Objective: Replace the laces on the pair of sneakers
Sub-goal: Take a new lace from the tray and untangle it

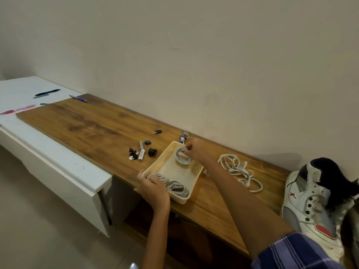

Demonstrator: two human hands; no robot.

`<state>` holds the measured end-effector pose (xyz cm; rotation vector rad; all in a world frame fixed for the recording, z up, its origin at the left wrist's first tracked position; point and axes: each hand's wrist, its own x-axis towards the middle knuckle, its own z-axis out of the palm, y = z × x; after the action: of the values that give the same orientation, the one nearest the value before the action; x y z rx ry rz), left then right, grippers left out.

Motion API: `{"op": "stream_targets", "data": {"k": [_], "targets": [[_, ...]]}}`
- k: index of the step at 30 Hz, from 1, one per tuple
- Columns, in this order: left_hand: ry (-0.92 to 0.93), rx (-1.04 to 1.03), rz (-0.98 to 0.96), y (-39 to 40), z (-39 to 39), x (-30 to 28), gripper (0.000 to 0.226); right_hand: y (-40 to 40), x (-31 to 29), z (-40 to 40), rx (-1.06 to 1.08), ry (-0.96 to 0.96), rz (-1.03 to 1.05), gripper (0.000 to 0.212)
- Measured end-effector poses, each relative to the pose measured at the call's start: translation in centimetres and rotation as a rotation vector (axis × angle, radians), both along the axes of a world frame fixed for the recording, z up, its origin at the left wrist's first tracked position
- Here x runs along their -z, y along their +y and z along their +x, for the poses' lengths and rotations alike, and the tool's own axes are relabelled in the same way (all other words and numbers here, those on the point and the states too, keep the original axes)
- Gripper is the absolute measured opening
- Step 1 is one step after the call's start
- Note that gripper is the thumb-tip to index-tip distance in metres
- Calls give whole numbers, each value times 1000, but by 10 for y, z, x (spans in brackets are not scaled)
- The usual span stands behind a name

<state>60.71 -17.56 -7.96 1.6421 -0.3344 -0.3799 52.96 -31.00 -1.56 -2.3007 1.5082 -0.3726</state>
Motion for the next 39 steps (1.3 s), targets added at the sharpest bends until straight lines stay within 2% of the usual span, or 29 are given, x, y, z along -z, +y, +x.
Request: {"op": "stream_targets", "data": {"k": [3,6,9,12,14,17,22,26,28,30,34,37,39], "targets": [[0,1,9,0,-1,2,36,-5,1,16,-81,176,-13,25],[-3,-6,6,-1,1,5,38,-7,2,24,-131,230,11,14],[-3,-11,11,-1,1,6,37,-5,6,31,-128,280,-5,19],[6,-7,0,-2,1,7,37,-1,7,32,-71,283,-97,14],[-1,-6,-7,-2,1,7,37,2,1,29,-62,284,-196,20],[-7,-13,-6,-1,2,5,37,5,-6,24,-88,310,-317,18],[21,-4,1,0,5,4,39,24,0,21,-190,269,-230,28],[19,4,-10,4,2,-7,46,39,-23,-25,-81,17,-331,26],[-39,-30,-4,5,-6,-19,49,45,-26,-61,40,32,-365,26],[-128,-43,-3,7,-20,-35,50,51,-19,-101,152,129,-326,24],[-229,74,-139,0,-52,-61,42,65,13,-150,133,429,-46,26],[-234,282,-235,-2,-86,-84,34,70,16,-163,105,404,21,23],[-221,480,-240,2,-112,-93,33,72,0,-171,117,266,-35,18]]}}
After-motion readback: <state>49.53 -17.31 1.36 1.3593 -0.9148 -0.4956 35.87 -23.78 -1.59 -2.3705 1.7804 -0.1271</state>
